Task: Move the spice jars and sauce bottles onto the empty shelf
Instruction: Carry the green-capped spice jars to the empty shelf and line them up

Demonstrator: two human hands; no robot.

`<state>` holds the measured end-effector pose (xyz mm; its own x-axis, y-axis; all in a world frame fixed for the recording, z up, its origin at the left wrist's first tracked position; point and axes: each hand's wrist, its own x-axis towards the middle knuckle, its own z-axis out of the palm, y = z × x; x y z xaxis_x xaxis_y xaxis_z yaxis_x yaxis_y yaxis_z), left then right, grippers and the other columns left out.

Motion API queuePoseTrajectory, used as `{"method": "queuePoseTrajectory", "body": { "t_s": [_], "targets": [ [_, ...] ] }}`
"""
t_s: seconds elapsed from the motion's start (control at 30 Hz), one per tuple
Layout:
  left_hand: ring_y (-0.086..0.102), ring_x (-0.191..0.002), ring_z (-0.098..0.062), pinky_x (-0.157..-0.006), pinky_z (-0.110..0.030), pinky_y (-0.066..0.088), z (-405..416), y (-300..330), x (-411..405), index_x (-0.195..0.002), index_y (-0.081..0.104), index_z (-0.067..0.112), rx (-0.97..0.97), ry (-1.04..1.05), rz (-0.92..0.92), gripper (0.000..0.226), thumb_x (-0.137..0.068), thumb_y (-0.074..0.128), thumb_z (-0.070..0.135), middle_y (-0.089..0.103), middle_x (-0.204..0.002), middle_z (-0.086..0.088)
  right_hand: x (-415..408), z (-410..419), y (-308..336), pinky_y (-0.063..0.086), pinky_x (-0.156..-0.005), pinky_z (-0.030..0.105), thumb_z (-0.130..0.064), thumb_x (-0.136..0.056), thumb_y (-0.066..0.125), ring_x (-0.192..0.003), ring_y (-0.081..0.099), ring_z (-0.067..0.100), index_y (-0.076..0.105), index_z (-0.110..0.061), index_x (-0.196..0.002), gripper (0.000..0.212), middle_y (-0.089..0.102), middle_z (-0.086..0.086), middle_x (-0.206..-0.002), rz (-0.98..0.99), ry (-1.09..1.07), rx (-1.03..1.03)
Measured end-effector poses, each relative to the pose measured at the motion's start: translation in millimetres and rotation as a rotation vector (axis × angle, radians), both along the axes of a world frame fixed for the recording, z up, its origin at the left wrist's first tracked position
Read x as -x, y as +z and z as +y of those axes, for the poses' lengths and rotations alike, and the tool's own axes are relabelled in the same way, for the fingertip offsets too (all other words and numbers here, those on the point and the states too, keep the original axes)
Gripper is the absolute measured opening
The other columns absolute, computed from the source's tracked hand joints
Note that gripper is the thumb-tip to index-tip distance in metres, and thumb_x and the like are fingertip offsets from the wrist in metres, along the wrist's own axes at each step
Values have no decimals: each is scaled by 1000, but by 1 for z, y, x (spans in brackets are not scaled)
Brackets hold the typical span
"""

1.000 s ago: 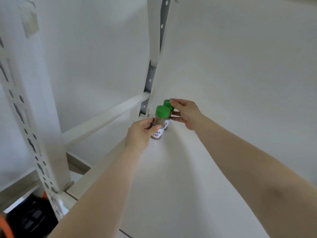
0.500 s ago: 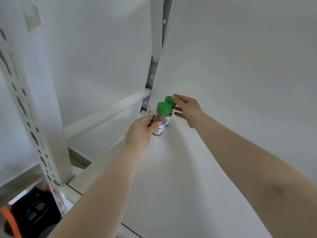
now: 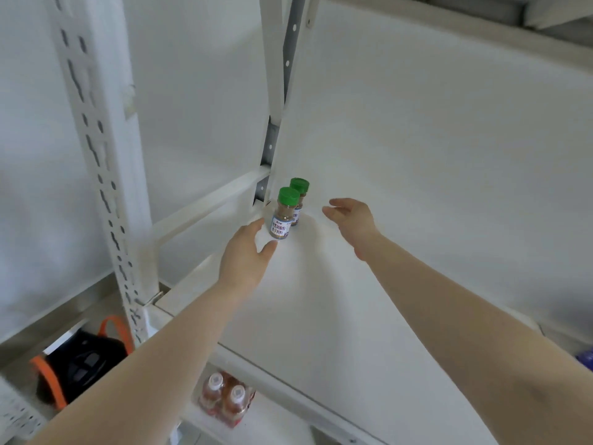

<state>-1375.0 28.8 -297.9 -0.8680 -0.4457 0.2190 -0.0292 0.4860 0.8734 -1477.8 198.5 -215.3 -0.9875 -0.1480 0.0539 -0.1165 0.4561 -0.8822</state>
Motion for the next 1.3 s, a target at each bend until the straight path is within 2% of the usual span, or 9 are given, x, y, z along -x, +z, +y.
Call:
{"method": "queuePoseTrajectory", "body": {
  "t_s": [0.17, 0.37, 0.47, 0.57, 0.63, 0.8, 0.97, 1.23, 1.3],
  "targets": [
    [47, -128, -19, -103, -29, 35, 5, 42, -90, -140, 43, 16, 141, 9, -29, 52, -91, 59, 25, 51, -138, -1, -97, 16, 8, 41, -86, 22, -22, -85, 69, -102, 56, 14, 61, -15, -122, 38, 63, 4, -117, 77, 102, -155],
    [43, -131, -19, -107, -37, 37, 14, 71, -212, -143, 39, 24, 225, 85, -115, 54, -92, 56, 31, 46, -143, 2, -219, 25, 12, 38, -91, 20, -25, -87, 67, -118, 54, 16, 56, -17, -129, 44, 60, 1, -128, 200, 262, -290],
    [49, -124, -21, -100, -39, 44, 24, 65, -278, -141, 40, 27, 267, 175, -177, 54, -90, 57, 33, 51, -138, 1, -271, 26, 9, 38, -98, 23, -27, -87, 65, -122, 52, 16, 53, -19, -133, 48, 55, 0, -135, 261, 341, -324],
    [58, -106, -18, -89, -29, 45, 47, 57, -349, -139, 44, 26, 220, 254, -226, 52, -90, 58, 28, 56, -129, 2, -324, 24, 3, 40, -98, 27, -27, -87, 64, -123, 51, 18, 51, -21, -134, 50, 54, 0, -137, 269, 458, -343],
    [57, -110, -23, -86, -29, 42, 63, 53, -395, -139, 45, 23, 224, 285, -263, 51, -90, 59, 24, 57, -126, -2, -360, 22, -4, 42, -97, 29, -29, -86, 65, -121, 53, 20, 50, -22, -135, 51, 53, 0, -137, 260, 533, -372],
    [43, -130, -23, -102, -31, 35, 67, 36, -515, -144, 39, 23, 228, 460, -405, 56, -91, 57, 26, 47, -143, -4, -462, 6, -23, 40, -98, 31, -26, -86, 65, -125, 50, 22, 48, -19, -138, 54, 51, 4, -139, 246, 774, -412],
    [50, -124, -24, -100, -33, 40, 47, 30, -634, -142, 42, 21, 189, 632, -426, 55, -90, 58, 29, 49, -141, -3, -556, -26, -42, 38, -103, 34, -28, -87, 64, -131, 44, 19, 46, -20, -139, 55, 49, 0, -141, 218, 984, -407],
    [47, -128, -23, -101, -33, 39, 5, 26, -829, -139, 46, 19, 176, 821, -475, 54, -88, 62, 28, 50, -141, -4, -733, -97, -67, 35, -100, 29, -30, -89, 63, -129, 44, 20, 45, -20, -138, 53, 48, 2, -139, 201, 1222, -419],
    [47, -129, -23, -102, -32, 38, -8, 25, -884, -140, 46, 19, 174, 851, -504, 55, -87, 62, 26, 50, -141, -5, -782, -116, -71, 36, -103, 33, -29, -88, 64, -129, 45, 21, 46, -19, -137, 53, 48, 3, -139, 168, 1252, -418]
  ]
}}
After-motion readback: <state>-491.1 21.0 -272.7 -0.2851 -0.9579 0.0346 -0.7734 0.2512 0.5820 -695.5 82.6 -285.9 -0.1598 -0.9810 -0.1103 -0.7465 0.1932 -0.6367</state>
